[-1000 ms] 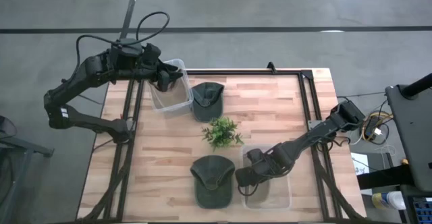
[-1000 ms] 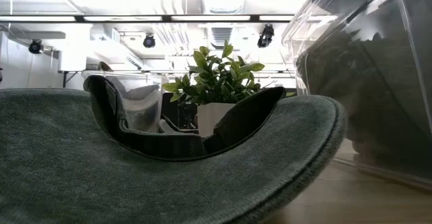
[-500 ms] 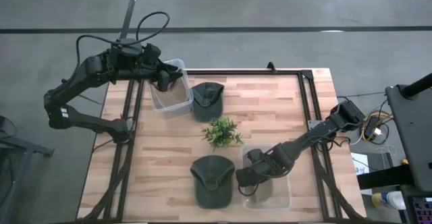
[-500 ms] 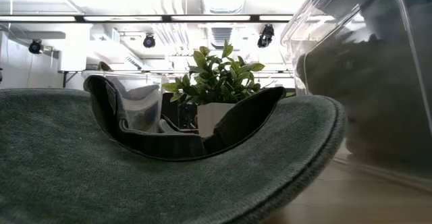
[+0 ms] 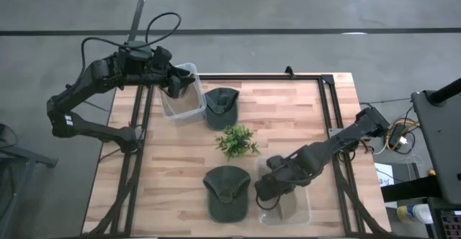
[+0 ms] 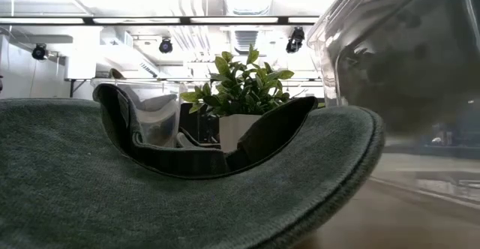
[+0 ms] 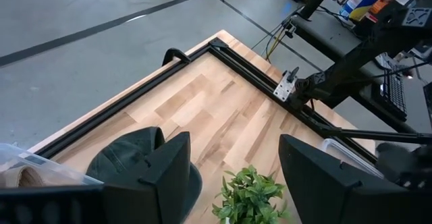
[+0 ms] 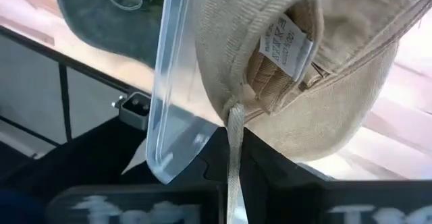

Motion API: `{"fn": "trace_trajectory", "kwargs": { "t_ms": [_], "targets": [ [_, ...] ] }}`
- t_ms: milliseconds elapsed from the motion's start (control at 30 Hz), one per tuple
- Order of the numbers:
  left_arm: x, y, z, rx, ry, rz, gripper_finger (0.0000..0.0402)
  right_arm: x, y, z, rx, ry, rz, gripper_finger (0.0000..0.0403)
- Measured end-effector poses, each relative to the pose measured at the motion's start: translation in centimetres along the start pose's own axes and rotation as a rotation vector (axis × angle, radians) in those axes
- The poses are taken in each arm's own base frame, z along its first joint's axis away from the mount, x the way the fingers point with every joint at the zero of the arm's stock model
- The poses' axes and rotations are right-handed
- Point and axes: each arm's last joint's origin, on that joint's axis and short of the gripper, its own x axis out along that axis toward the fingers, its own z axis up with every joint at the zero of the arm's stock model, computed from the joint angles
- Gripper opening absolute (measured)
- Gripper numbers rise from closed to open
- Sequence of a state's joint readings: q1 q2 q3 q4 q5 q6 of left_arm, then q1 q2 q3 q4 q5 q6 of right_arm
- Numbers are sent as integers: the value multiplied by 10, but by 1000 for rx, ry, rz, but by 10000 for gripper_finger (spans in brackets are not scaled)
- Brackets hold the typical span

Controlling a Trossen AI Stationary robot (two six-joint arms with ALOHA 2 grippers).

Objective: Pick & Place hat
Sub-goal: Put the brown cap from the bottom transparent bin into the top transparent bin

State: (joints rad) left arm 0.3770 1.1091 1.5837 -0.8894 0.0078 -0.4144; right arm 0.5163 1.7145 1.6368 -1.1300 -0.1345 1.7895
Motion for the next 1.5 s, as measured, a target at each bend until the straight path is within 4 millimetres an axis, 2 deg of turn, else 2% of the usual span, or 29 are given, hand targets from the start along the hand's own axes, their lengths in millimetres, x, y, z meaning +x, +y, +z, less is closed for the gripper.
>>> {"fn": "trace_trajectory", "kwargs": {
  "t_ms": [200, 367, 533, 667, 833, 1067, 1367, 1500],
  "targets": [
    [0, 0, 0, 14, 0, -1, 218, -48, 4, -7, -13, -5, 6, 11],
    [-2, 0, 0, 24, -6, -3, 218, -86, 9, -10, -50, -103, 112, 11],
    [-8, -1, 2, 33, -25, -13, 218, -118, 10, -1, -72, -277, 196, 11],
    [-14, -2, 5, 37, -47, -22, 218, -135, 11, 11, -125, -398, 225, 11],
    [-21, -4, 8, 26, -71, -33, 218, -157, 14, 35, -217, -588, 246, 11],
    [-34, -8, 17, 14, -136, -62, 218, -184, 20, 89, -323, -833, 226, 11],
    [-59, -15, 33, -7, -251, -113, 218, -199, 30, 154, -418, -957, 296, 11],
    [-61, -15, 33, -67, -242, -126, 218, -202, 35, 171, -433, -1021, 311, 11]
  ]
}}
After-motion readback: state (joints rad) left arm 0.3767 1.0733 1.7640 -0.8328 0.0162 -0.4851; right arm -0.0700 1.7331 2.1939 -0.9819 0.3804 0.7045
